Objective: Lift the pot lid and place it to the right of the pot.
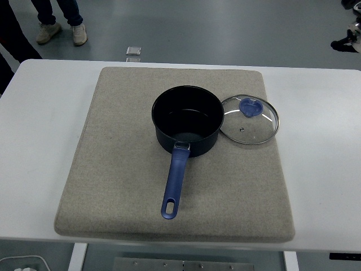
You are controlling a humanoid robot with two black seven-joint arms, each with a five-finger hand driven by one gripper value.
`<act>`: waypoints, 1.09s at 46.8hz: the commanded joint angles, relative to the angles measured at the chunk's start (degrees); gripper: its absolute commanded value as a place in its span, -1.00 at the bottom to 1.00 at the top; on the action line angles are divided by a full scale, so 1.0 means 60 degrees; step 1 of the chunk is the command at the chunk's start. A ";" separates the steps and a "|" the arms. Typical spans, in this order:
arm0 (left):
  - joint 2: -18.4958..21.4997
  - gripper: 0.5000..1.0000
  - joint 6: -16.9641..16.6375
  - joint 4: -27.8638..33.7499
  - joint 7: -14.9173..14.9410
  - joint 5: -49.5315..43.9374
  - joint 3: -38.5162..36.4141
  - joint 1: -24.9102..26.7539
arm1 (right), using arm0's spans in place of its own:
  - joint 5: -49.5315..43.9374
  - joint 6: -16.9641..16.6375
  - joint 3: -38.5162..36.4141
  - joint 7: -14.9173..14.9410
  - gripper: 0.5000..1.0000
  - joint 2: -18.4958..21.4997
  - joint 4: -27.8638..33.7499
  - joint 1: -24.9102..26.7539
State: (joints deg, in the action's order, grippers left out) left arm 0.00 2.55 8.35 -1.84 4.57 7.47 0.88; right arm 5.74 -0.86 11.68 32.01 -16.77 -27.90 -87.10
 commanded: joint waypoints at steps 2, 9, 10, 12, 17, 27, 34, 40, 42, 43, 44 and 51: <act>0.0000 1.00 0.0000 0.0000 0.0000 0.0000 0.0000 0.0000 | 0.1414 0.0025 0.0002 -0.0705 0.67 0.0070 0.0036 0.0103; 0.0000 1.00 0.0000 0.0000 0.0000 0.0000 0.0000 0.0000 | 0.2104 0.0538 -0.0057 -0.1351 0.67 0.0143 0.0153 0.0468; 0.0000 1.00 0.0000 0.0000 0.0000 0.0000 0.0000 0.0000 | 0.2163 0.0582 -0.0042 -0.1380 0.67 0.0158 0.0153 0.0542; 0.0000 1.00 0.0000 0.0000 0.0000 0.0000 0.0000 0.0000 | 0.2324 0.0699 -0.0057 -0.1395 0.67 0.0202 0.0153 0.0674; 0.0000 1.00 0.0000 0.0000 0.0000 0.0000 0.0000 0.0000 | 0.2967 0.0933 -0.0057 -0.1570 0.67 0.0334 0.0139 0.0893; 0.0000 1.00 0.0000 0.0000 0.0000 0.0000 0.0000 0.0000 | 0.4170 0.1431 -0.0042 -0.2376 0.67 0.0422 0.0124 0.1274; 0.0000 1.00 0.0000 0.0000 0.0000 0.0000 0.0000 0.0000 | 0.4155 0.1505 -0.0042 -0.2376 0.67 0.0524 0.0095 0.1611; 0.0000 1.00 0.0000 0.0000 0.0000 0.0000 0.0000 0.0000 | 0.4112 0.1447 -0.0042 -0.2406 0.67 0.0832 0.0080 0.2080; 0.0000 1.00 0.0000 0.0000 0.0000 0.0000 0.0000 0.0000 | 0.4112 0.1432 -0.0042 -0.2449 0.67 0.0832 0.0022 0.2226; 0.0000 1.00 0.0000 0.0000 0.0000 0.0000 0.0000 0.0000 | 0.4112 0.1432 -0.0042 -0.2493 0.67 0.0832 -0.0022 0.2271; 0.0000 1.00 0.0000 0.0000 0.0000 0.0000 0.0000 0.0000 | 0.4097 0.1403 -0.0042 -0.2581 0.67 0.0832 -0.0081 0.2329; 0.0000 1.00 0.0000 0.0000 0.0000 0.0000 0.0000 0.0000 | 0.4009 0.1432 -0.0042 -0.2889 0.67 0.0832 -0.0169 0.2403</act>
State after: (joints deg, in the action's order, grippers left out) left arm 0.00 2.55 8.35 -1.85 4.57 7.47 0.88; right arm 30.14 7.64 11.46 14.95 -11.77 -28.89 -72.69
